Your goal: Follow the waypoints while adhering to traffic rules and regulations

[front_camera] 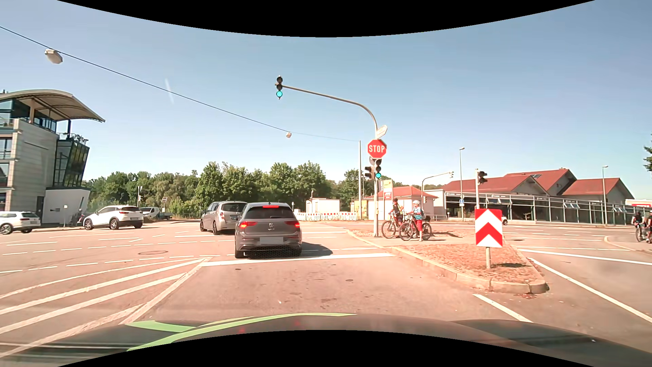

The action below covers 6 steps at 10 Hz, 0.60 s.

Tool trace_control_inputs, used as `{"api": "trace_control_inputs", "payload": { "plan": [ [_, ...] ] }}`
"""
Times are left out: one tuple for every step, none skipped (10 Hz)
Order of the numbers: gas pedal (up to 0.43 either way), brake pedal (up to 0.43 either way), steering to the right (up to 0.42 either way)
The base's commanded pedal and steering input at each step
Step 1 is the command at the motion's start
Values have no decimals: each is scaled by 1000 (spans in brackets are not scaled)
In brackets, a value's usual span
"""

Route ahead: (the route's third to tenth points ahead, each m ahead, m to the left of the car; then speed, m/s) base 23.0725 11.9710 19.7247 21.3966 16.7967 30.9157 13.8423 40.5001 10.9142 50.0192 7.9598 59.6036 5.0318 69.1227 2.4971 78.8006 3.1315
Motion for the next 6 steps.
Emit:
{"api": "trace_control_inputs", "payload": {
  "plan": [
    [0, 159, -116],
    [0, 171, -116],
    [0, 183, -116],
    [0, 183, -116],
    [0, 189, -117],
    [0, 195, -117]
  ]
}}
